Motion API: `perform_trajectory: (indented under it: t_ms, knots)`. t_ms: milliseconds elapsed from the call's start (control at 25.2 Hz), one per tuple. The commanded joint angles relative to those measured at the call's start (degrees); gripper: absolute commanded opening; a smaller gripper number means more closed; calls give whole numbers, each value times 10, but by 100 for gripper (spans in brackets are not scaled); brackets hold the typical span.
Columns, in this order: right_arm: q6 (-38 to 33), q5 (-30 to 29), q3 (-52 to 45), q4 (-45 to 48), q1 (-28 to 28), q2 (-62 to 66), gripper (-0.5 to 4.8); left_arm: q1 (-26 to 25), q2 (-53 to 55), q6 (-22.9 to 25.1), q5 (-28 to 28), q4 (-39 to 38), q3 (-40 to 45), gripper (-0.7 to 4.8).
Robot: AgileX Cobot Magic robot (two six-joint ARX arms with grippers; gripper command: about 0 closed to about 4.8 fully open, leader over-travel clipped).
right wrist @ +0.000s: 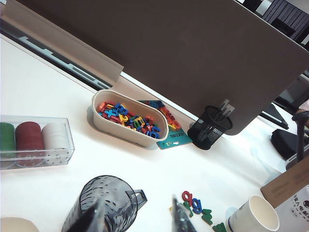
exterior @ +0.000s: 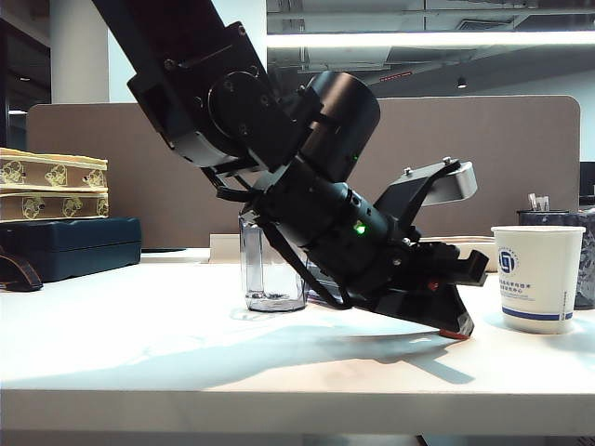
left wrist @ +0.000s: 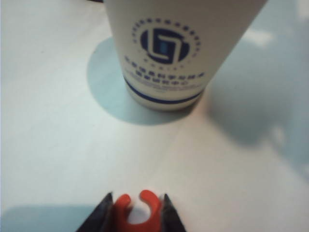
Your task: Pick up the letter "c" and put it in the paper cup.
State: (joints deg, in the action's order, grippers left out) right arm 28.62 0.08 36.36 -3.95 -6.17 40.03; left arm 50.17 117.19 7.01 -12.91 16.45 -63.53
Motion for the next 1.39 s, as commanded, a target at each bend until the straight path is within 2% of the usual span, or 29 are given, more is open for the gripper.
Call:
perform_trajectory:
  t_ms: [40, 634, 833, 1110, 1388]
  knots:
    - [2, 3, 3, 7, 0, -2, 180, 1, 9, 0, 3, -66, 8, 80]
    - [2, 6, 3, 7, -5, -9, 181, 1, -34, 0, 17, -40, -11, 80]
    - [2, 15, 3, 5, -7, -12, 181, 1, -43, 2, 18, -68, -84, 81]
    - [4, 16, 3, 3, -7, -17, 180, 1, -43, 27, 17, -118, -164, 81]
    - [4, 20, 3, 2, -7, -21, 180, 3, -43, 26, 6, -138, -193, 81]
